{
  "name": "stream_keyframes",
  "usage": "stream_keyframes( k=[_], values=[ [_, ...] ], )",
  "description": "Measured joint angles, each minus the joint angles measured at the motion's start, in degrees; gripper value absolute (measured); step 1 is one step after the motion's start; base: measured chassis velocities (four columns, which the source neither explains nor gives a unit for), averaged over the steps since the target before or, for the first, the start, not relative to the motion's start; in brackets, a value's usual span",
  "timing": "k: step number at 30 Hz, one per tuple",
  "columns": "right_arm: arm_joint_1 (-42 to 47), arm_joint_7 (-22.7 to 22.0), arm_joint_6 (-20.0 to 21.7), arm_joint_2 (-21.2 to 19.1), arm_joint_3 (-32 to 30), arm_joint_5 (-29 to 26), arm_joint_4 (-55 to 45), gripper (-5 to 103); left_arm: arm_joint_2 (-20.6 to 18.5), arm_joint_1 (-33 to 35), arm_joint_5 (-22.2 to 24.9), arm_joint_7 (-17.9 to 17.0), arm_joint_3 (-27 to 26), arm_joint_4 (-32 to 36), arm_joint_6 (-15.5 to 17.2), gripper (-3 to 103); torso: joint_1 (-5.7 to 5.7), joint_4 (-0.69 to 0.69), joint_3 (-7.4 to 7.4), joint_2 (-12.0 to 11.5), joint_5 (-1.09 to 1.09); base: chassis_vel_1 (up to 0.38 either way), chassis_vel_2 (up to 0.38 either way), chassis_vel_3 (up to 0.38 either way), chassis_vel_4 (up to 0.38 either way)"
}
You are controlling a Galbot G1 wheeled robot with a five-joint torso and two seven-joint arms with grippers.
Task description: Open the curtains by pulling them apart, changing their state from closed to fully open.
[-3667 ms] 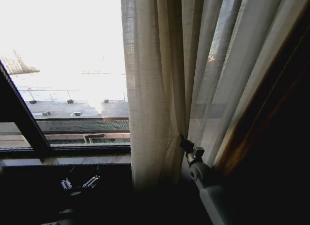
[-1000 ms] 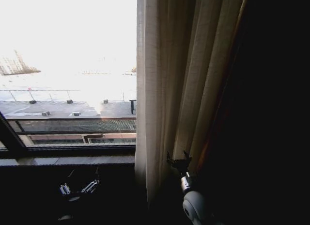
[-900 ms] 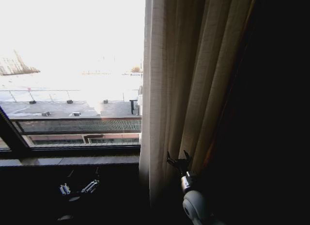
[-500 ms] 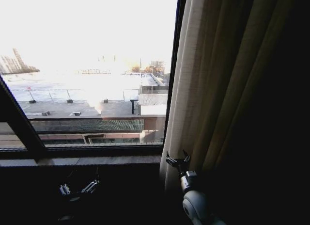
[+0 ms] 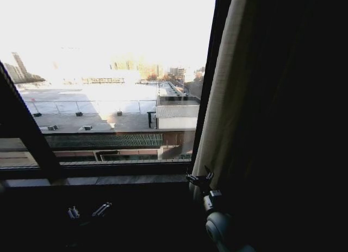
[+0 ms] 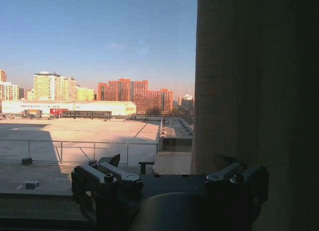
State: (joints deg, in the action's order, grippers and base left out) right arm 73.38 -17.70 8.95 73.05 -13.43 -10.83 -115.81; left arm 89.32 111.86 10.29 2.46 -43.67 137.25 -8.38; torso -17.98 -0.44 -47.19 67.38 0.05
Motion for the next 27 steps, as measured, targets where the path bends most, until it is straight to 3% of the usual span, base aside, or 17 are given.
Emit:
stream_keyframes(
  k=[11, 18, 27],
  values=[
    [-0.24, -0.21, -0.07, 0.21, 0.15, 0.98, 0.88, 100, -0.07, -0.34, 0.04, -0.01, -0.04, -0.49, 0.0, 100, 0.0, 0.0, 0.0, 0.01, -0.04, -0.061, 0.109, 0.063, -0.094],
    [-0.07, -4.93, 2.12, 0.17, -1.53, -0.14, -0.15, 100, -0.43, -0.88, 0.09, 0.07, -0.03, -1.13, 0.23, 100, -0.08, 0.0, -0.02, -0.04, -0.02, -0.098, 0.074, 0.099, -0.064],
    [4.39, -7.89, 4.21, -0.64, -5.22, -1.72, -5.45, 100, -1.09, -2.33, 0.08, 1.01, 0.22, -1.65, 1.48, 100, 0.04, 0.0, 0.03, 0.02, -0.05, -0.001, -0.004, 0.003, 0.003]
  ],
)
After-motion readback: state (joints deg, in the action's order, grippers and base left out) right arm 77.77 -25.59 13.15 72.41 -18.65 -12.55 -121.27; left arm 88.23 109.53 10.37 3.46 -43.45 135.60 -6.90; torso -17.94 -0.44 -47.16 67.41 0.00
